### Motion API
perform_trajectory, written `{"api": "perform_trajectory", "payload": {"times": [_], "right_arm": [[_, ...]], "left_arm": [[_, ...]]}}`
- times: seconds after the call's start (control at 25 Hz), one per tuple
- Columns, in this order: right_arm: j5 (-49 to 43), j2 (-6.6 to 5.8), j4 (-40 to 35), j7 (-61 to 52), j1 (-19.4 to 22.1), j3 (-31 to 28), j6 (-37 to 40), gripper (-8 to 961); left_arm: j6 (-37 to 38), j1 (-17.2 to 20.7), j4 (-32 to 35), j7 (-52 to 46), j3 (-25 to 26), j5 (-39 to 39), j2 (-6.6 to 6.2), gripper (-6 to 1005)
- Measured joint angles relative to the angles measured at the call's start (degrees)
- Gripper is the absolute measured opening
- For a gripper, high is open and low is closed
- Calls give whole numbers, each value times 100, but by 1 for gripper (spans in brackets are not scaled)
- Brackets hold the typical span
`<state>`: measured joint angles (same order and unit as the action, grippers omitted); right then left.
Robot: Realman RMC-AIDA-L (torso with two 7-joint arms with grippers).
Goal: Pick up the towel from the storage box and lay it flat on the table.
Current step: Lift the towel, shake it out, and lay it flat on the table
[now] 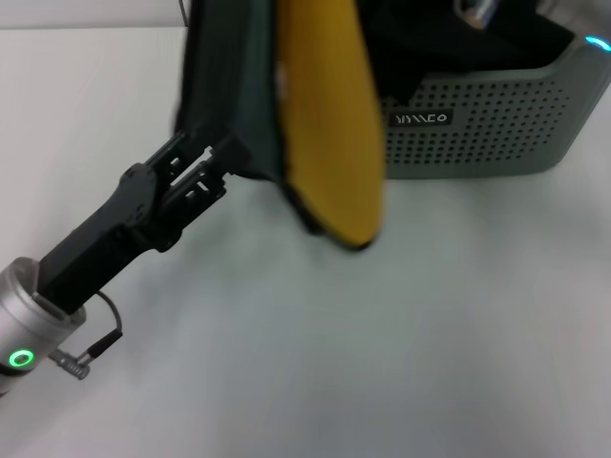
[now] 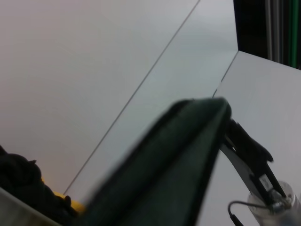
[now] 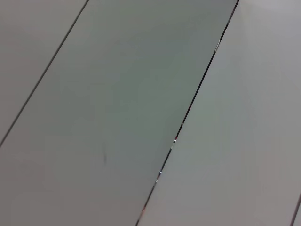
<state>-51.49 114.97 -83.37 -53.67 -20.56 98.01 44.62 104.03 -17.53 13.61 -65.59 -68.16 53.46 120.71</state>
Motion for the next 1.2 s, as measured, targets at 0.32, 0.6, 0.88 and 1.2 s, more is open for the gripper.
{"api": "perform_trajectory", "payload": {"times": [0.32,0.6,0.88,1.2], "right_arm": [[-210,96,13,-22,-578,285,-868,6],[-229,87,7,-26,-777,345,-1219,7],[-235,88,-44,-33,-813,326,-1234,8],[-239,96,89,-46,-1018,360,-1331,9]], "left_arm": [[-130,-196,-185,581,-4,-139,6,692],[-254,-176,-772,1900,-2,-1084,5,689],[-236,-279,-1136,2786,20,-1282,5,687],[-201,-774,-1822,3211,41,-1267,6,686]]}}
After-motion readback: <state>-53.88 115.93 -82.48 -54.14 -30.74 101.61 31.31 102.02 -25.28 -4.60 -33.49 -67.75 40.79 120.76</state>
